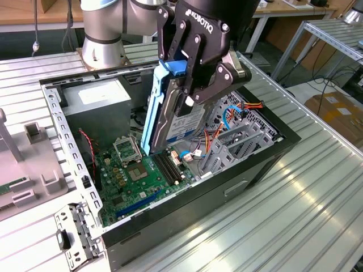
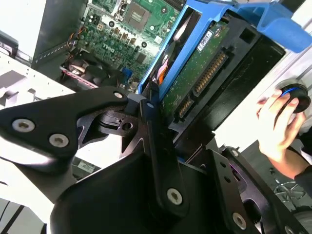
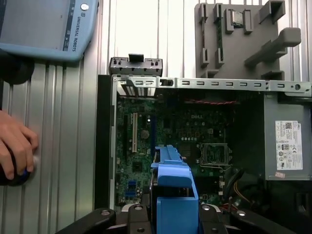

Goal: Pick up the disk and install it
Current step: 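Pick up the disk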

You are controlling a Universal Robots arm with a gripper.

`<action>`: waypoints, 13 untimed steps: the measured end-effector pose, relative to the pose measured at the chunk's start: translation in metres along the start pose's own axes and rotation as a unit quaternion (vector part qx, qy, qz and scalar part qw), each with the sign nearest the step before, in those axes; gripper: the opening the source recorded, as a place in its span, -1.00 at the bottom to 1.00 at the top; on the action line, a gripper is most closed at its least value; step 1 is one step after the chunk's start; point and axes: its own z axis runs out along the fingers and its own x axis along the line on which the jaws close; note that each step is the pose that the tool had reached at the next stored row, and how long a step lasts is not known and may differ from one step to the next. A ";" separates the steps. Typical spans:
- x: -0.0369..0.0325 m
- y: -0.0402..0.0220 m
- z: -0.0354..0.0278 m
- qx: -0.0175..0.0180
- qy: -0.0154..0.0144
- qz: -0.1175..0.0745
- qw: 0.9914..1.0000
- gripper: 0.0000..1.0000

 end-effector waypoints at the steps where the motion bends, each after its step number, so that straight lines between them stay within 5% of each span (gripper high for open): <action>1: 0.0002 -0.0028 -0.0001 0.000 0.000 0.000 1.000 -0.27; 13: 0.0014 -0.0220 -0.0009 -0.001 0.000 0.000 1.000 -0.27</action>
